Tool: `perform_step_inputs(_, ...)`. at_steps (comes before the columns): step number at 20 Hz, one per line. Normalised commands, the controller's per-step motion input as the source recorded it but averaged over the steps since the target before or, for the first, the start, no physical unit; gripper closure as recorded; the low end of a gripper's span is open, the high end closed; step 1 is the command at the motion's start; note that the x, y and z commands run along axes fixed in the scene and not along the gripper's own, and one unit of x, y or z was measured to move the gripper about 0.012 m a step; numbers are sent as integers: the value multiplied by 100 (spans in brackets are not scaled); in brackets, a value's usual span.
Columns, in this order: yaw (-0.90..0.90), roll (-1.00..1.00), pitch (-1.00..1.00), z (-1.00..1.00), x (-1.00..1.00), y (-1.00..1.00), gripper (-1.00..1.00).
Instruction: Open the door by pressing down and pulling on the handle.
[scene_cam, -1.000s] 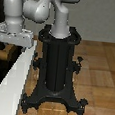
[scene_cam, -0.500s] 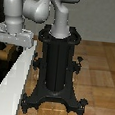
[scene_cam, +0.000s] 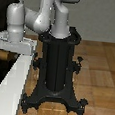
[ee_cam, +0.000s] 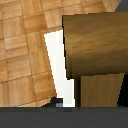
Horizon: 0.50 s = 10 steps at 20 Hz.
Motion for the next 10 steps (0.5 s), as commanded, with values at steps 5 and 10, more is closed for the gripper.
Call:
perform_step_inputs(5,0,0,-12,-40,0,0,100)
perform_step_inputs(10,0,0,-12,-20,0,0,100)
